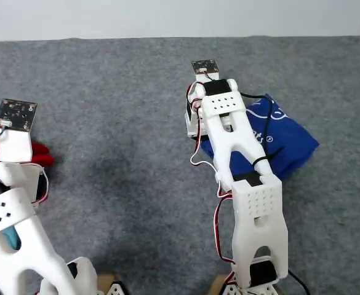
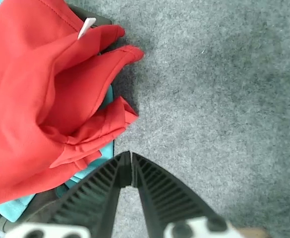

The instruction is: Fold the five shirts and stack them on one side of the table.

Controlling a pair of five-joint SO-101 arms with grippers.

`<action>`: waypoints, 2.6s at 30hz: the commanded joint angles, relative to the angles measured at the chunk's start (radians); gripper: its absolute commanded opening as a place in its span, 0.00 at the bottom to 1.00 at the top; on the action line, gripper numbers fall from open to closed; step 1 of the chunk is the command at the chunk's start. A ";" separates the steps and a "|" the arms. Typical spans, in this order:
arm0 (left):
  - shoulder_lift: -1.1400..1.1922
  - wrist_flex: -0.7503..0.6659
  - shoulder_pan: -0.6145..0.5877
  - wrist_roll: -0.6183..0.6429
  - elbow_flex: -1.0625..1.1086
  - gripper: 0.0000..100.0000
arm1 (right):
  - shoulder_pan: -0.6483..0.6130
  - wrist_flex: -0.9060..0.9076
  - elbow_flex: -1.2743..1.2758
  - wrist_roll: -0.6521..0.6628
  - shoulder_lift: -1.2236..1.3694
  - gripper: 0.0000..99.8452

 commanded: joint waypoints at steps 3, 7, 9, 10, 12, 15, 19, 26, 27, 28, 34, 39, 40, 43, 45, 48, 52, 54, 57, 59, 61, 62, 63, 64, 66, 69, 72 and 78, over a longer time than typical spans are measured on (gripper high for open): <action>-0.020 -0.023 0.000 -0.008 0.001 0.01 | 0.012 0.139 -0.149 0.032 -0.018 0.12; -0.020 -0.023 0.000 -0.008 0.002 0.01 | 0.013 0.220 -0.226 0.031 -0.008 0.22; -0.020 -0.023 0.000 -0.008 0.002 0.01 | 0.013 0.205 -0.233 0.031 -0.008 0.21; -0.020 -0.023 0.000 -0.008 0.002 0.01 | 0.013 0.189 -0.233 0.032 -0.005 0.20; -0.020 -0.023 0.000 -0.008 0.002 0.01 | 0.013 0.163 -0.238 0.032 0.021 0.20; -0.020 -0.023 0.000 -0.008 0.004 0.01 | 0.013 0.140 -0.239 0.032 0.084 0.20; -0.020 -0.023 0.000 -0.008 0.004 0.01 | 0.012 0.113 -0.239 0.032 0.143 0.20; -0.020 -0.017 -0.002 -0.008 0.004 0.01 | 0.024 0.110 -0.239 0.032 0.176 0.16; -0.020 -0.017 -0.002 -0.008 0.004 0.01 | 0.028 0.107 -0.239 0.032 0.176 0.12; -0.020 -0.017 -0.003 -0.008 0.004 0.01 | 0.031 0.107 -0.239 0.034 0.173 0.08; -0.020 -0.017 -0.003 -0.008 0.004 0.01 | 0.070 0.147 -0.267 0.034 0.159 0.01; -0.020 -0.017 0.000 -0.008 0.004 0.01 | 0.097 0.200 -0.405 0.040 0.140 0.01; -0.020 -0.017 0.000 -0.008 0.004 0.01 | 0.105 0.213 -0.443 0.044 0.145 0.01; -0.020 -0.020 0.000 -0.008 0.004 0.01 | 0.116 0.232 -0.520 0.058 0.150 0.01; -0.020 -0.020 0.000 -0.008 0.004 0.01 | 0.117 0.231 -0.542 0.060 0.150 0.01; -0.020 -0.021 0.000 -0.008 0.004 0.01 | 0.114 0.214 -0.542 0.060 0.151 0.01; -0.020 -0.018 0.000 -0.008 0.005 0.01 | 0.111 0.128 -0.523 0.060 0.185 0.01; -0.020 -0.017 -0.002 -0.008 0.005 0.01 | 0.110 0.105 -0.523 0.060 0.211 0.01; -0.020 -0.018 -0.005 -0.015 0.024 0.01 | 0.099 0.124 -0.523 0.060 0.229 0.10; -0.020 -0.017 -0.005 -0.052 0.045 0.01 | 0.088 0.165 -0.525 0.055 0.225 0.19; -0.020 -0.017 -0.005 -0.069 0.061 0.01 | 0.068 0.203 -0.525 0.055 0.213 0.29; -0.020 -0.018 -0.006 -0.069 0.065 0.01 | 0.059 0.222 -0.525 0.055 0.203 0.32; -0.020 -0.020 -0.006 -0.069 0.067 0.01 | 0.054 0.236 -0.525 0.055 0.189 0.34; -0.020 -0.021 -0.006 -0.069 0.067 0.01 | 0.045 0.246 -0.526 0.057 0.174 0.34; -0.020 -0.023 -0.006 -0.069 0.064 0.01 | 0.038 0.275 -0.548 0.057 0.136 0.32; -0.020 -0.023 -0.005 -0.069 0.062 0.01 | 0.038 0.300 -0.586 0.058 0.094 0.28; -0.020 -0.023 -0.005 -0.069 0.062 0.01 | 0.050 0.303 -0.594 0.058 0.068 0.22; -0.020 -0.023 0.000 -0.068 0.065 0.01 | 0.056 0.292 -0.588 0.060 0.074 0.11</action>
